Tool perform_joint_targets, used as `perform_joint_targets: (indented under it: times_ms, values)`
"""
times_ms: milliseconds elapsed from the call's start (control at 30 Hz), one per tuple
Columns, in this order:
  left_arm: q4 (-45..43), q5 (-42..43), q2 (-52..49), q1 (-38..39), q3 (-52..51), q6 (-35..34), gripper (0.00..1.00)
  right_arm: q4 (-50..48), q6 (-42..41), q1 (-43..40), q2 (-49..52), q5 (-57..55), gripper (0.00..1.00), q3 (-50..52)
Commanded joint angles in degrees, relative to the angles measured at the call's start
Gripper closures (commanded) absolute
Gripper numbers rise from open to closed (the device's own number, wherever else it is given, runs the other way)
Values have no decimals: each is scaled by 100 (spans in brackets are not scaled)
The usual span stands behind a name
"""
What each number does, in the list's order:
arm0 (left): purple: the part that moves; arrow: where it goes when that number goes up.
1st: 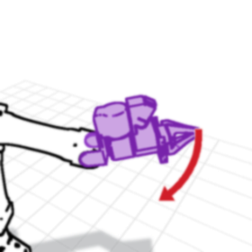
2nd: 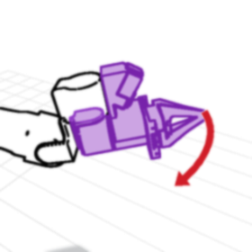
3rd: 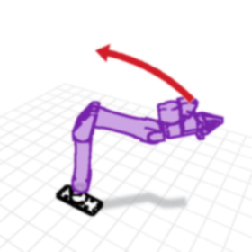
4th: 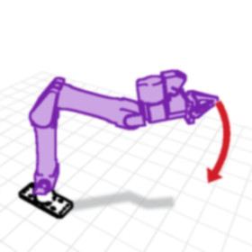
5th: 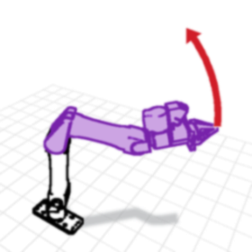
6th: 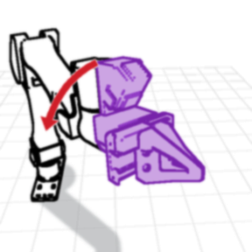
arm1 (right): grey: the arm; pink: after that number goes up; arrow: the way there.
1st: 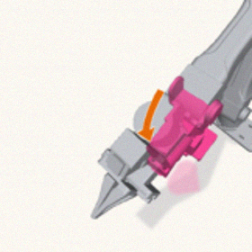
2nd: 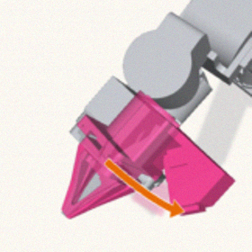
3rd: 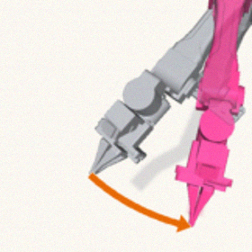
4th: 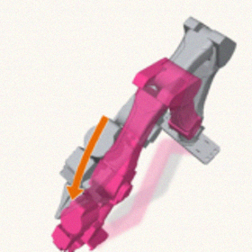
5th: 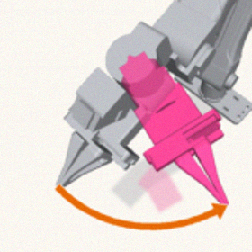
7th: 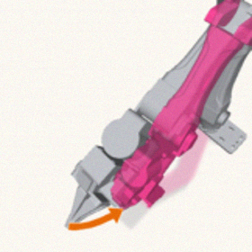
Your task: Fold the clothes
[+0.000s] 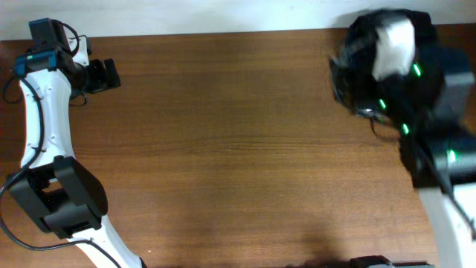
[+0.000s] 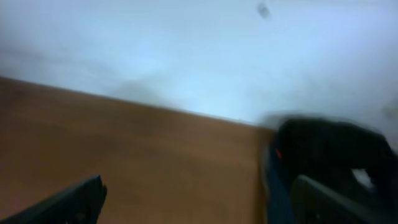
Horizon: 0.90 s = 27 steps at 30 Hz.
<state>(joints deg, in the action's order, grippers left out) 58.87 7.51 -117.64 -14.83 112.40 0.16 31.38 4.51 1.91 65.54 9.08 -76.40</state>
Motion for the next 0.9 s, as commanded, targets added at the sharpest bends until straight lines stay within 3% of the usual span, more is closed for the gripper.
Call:
perform_joint_targets:
  times_ms: [0, 367, 567, 867]
  values:
    - [-13, 57, 98, 15, 17, 70, 1, -732, -57, -459, -1034, 280, 1, 1554]
    - [-13, 57, 98, 15, 17, 70, 1, -2057, -59, -1257, -4581, 313, 1, 5442]
    - [-13, 57, 98, 15, 17, 68, 1, -2098, -55, -1331, -5709, 339, 1, 6441]
    - [-13, 57, 98, 15, 17, 70, 1, -2096, -52, -1329, -6540, 269, 1, 7112]
